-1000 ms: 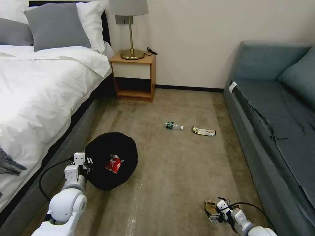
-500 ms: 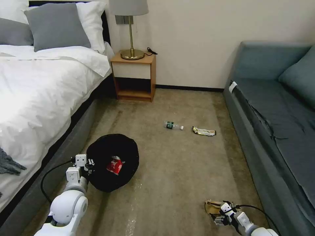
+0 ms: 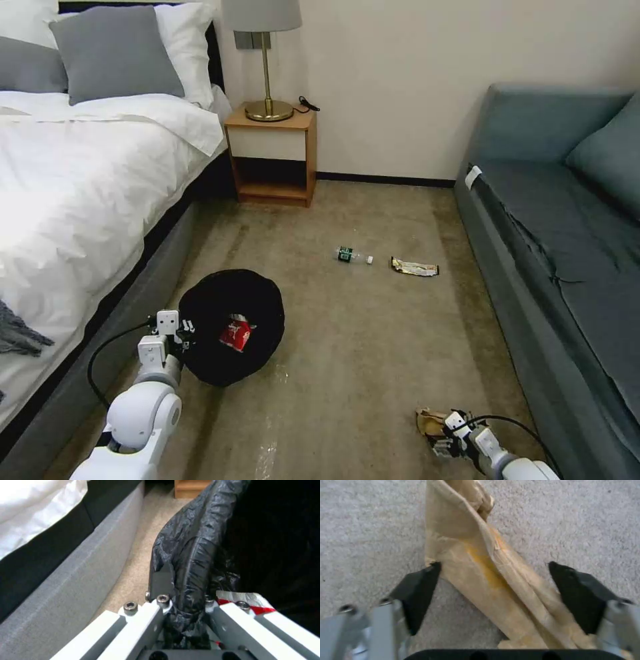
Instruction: Pick up the trash bin, then pick up the garbage on the floor and place it into the trash bin.
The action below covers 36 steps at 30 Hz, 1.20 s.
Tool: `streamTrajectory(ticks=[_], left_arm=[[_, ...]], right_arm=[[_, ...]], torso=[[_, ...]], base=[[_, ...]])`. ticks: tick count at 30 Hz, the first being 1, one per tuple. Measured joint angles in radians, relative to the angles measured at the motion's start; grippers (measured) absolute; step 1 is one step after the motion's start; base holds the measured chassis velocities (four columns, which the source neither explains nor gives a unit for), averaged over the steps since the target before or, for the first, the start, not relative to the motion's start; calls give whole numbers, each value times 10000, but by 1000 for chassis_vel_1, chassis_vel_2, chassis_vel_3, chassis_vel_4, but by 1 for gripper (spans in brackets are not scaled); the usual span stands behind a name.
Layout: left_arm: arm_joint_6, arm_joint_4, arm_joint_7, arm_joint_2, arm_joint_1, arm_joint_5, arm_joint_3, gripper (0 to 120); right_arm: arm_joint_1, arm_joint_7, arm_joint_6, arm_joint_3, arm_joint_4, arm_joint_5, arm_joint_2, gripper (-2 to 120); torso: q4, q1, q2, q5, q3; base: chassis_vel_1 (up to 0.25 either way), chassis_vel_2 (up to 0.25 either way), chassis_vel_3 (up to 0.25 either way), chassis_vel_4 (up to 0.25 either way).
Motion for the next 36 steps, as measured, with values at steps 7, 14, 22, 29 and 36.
streamTrajectory(ticks=[7,14,22,29,36], left_arm=[[0,22,12,-8,-46,-31,-11,0],[-79,116,77,21,14,-31,-50,0],[-251,255,130,99,185,-36,-230,0],[-283,232,140,96,276,-133,-288,0],[-319,239,148,115,329,-126,-292,0]], right_arm=[[126,-42,123,45,-115,-9,-5,54],[156,-182,210,62,-226,-246,55,28],[320,-208,351,159,-271,-366,246,0],[781,-350,372,397,-241,-436,515,0],[1773,-311,360,610,-225,-473,932,0]], torso=[[0,0,-1,0,0],[0,0,0,-1,0],[0,0,0,-1,0],[-1,0,-1,0,0],[0,0,-1,0,0]], base=[[0,0,0,0],[0,0,0,0],[0,0,0,0],[0,0,0,0],[0,0,0,0]])
